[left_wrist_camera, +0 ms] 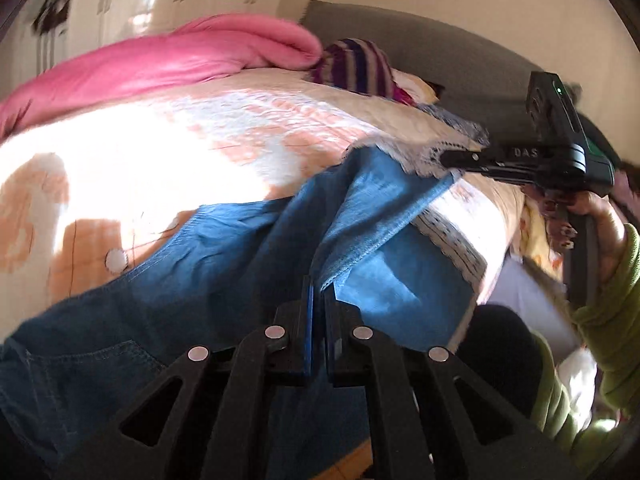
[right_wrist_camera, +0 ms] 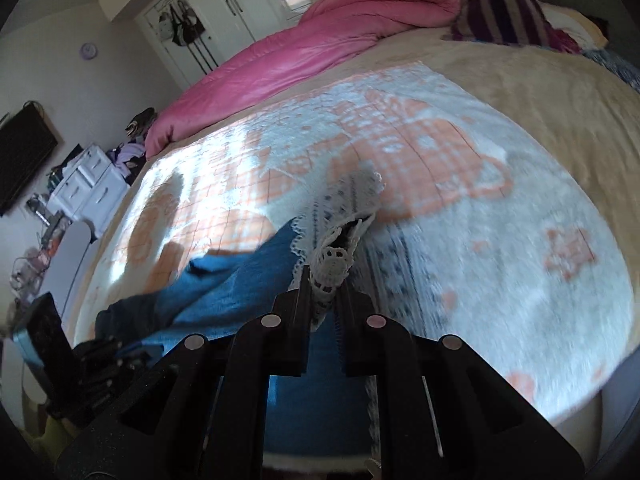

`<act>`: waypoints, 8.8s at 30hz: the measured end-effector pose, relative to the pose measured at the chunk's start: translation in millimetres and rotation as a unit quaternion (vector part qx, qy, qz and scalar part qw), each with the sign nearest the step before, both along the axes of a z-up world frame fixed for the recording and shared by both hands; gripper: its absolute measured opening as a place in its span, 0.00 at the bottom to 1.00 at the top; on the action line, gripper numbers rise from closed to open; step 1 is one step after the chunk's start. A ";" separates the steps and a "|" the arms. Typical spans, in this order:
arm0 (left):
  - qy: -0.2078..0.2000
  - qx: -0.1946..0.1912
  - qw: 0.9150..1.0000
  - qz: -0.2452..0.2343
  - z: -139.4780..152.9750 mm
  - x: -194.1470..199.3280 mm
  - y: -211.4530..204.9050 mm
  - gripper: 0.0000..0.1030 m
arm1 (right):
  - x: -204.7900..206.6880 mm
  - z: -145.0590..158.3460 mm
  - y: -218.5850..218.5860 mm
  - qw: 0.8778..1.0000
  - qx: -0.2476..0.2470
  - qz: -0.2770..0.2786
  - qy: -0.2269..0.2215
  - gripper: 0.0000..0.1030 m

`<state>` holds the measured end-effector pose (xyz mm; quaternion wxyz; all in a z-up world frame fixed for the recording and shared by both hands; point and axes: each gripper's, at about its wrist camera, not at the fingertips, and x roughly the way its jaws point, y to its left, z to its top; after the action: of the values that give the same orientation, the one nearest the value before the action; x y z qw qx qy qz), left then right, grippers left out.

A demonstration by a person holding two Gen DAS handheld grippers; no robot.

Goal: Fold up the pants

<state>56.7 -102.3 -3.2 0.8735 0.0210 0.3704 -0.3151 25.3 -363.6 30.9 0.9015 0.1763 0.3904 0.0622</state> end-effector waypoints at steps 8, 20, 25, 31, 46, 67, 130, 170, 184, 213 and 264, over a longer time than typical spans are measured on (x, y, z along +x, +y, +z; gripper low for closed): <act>0.011 0.044 0.998 -0.050 -19.3 -13.1 -22.2 0.04 | -53.6 -44.5 -17.4 0.998 0.016 -0.034 0.052 0.06; 0.030 0.082 0.992 -0.092 -44.0 -21.7 -39.1 0.04 | -70.8 -81.3 -34.3 0.993 0.026 -0.070 0.086 0.14; 0.035 0.076 0.992 -0.090 -46.1 -19.3 -34.6 0.04 | -91.6 -44.2 -30.3 0.991 -0.094 -0.088 0.023 0.32; 0.034 0.079 0.992 -0.091 -47.5 -18.7 -36.7 0.04 | -88.9 -26.1 54.0 0.978 -0.174 0.110 -0.043 0.32; 0.051 0.071 0.990 -0.107 -44.9 -30.0 -31.3 0.09 | -65.1 -72.8 133.0 0.919 -0.260 0.297 -0.010 0.02; 0.054 0.057 0.949 0.307 12.3 -23.2 186.4 0.72 | -53.8 -55.6 17.9 0.986 -0.131 0.103 0.011 0.44; 0.119 -0.001 0.991 0.065 -68.2 154.8 28.1 0.10 | -21.6 -84.4 69.0 0.975 -0.167 0.143 0.041 0.62; 0.082 0.029 0.993 0.084 -65.1 147.2 21.8 0.14 | 127.4 -73.5 -29.3 0.989 -0.100 0.092 0.058 0.30; 0.053 0.011 0.991 0.120 -31.5 134.4 57.2 0.30 | -31.5 -36.6 -75.1 0.999 -0.035 -0.016 -0.015 0.43; 0.080 0.075 0.983 0.147 -58.8 18.3 64.0 0.58 | -68.7 -68.9 -21.1 0.988 -0.141 0.050 0.030 0.17; 0.065 0.117 0.985 0.110 -51.7 2.6 40.8 0.90 | -44.7 -61.4 52.5 0.990 -0.116 0.085 0.001 0.68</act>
<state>59.4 -61.5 -54.9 0.8683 0.0617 0.4611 -0.1719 -19.4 -311.0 -30.5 0.9069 0.0374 0.4094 0.0926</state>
